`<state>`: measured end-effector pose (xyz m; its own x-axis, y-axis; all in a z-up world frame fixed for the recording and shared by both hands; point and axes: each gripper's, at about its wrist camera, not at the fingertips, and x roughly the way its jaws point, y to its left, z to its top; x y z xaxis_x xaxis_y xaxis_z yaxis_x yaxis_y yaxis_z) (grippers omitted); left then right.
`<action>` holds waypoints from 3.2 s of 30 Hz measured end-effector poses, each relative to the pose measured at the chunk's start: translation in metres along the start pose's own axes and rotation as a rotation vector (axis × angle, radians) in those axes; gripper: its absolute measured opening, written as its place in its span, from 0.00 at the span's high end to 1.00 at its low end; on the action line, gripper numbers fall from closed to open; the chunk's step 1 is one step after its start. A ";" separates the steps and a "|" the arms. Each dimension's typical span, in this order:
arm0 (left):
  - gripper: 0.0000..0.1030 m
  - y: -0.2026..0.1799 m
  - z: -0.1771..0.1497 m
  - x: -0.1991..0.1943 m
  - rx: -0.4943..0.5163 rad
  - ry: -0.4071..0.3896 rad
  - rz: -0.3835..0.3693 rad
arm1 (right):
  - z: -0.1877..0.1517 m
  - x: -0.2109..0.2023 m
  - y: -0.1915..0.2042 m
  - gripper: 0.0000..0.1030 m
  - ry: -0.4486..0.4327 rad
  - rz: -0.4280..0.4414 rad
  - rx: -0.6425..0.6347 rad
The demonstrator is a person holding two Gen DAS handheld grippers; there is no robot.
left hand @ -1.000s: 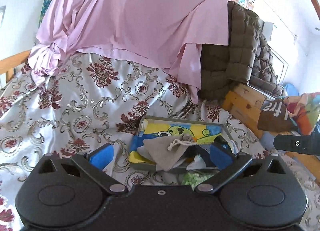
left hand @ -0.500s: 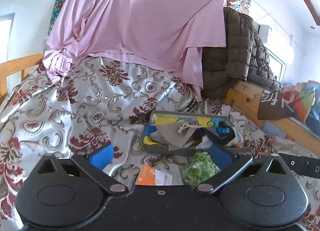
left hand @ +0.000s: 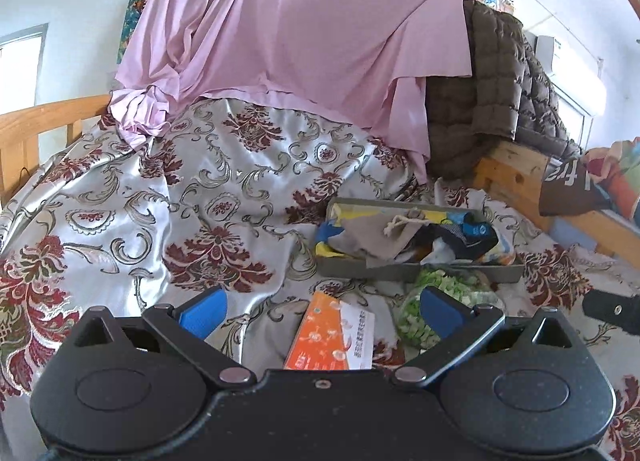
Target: Organize soft objects
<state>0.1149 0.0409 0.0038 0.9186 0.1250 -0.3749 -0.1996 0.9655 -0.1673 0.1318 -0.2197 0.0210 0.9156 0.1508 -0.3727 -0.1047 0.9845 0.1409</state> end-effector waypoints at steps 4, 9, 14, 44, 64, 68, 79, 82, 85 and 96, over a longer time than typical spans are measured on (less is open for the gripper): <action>0.01 0.001 -0.003 -0.001 0.002 -0.005 0.008 | -0.005 -0.002 0.000 0.00 -0.005 -0.003 -0.002; 0.01 0.000 -0.008 -0.003 0.016 0.003 0.021 | -0.014 -0.002 0.000 0.00 -0.004 -0.007 -0.003; 0.01 0.001 -0.013 -0.003 0.018 0.003 0.055 | -0.030 0.002 -0.001 0.00 0.027 -0.009 0.001; 0.01 -0.006 -0.046 0.003 0.091 0.053 0.043 | -0.055 0.023 0.013 0.00 0.112 -0.057 -0.081; 0.01 -0.005 -0.051 0.007 0.079 0.085 0.036 | -0.055 0.024 0.013 0.00 0.112 -0.049 -0.083; 0.01 -0.006 -0.051 0.007 0.081 0.087 0.037 | -0.055 0.024 0.013 0.00 0.111 -0.048 -0.082; 0.01 -0.006 -0.051 0.007 0.082 0.089 0.036 | -0.055 0.024 0.013 0.00 0.111 -0.049 -0.082; 0.01 -0.006 -0.051 0.007 0.082 0.090 0.035 | -0.055 0.024 0.013 0.00 0.111 -0.049 -0.081; 0.01 -0.007 -0.052 0.007 0.082 0.087 0.036 | -0.055 0.024 0.013 0.00 0.111 -0.049 -0.082; 0.01 -0.007 -0.052 0.007 0.086 0.091 0.034 | -0.055 0.024 0.013 0.00 0.111 -0.049 -0.082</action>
<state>0.1045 0.0235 -0.0451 0.8762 0.1404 -0.4610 -0.1964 0.9776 -0.0756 0.1305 -0.1986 -0.0368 0.8722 0.1072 -0.4772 -0.0966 0.9942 0.0468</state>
